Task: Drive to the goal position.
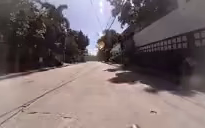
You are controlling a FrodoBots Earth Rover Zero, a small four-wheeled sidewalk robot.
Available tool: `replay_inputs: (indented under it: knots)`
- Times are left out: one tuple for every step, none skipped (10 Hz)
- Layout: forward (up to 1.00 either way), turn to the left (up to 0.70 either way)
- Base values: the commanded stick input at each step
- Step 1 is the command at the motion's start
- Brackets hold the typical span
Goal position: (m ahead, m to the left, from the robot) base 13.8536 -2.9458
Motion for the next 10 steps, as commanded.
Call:
replay_inputs:
  knots:
    - [1.0,0.0]
    - [1.0,0.0]
    - [1.0,0.0]
    - [1.0,0.0]
    - [1.0,0.0]
    - [1.0,0.0]
    - [1.0,0.0]
    - [1.0,0.0]
    - [1.0,0.0]
    - [1.0,0.0]
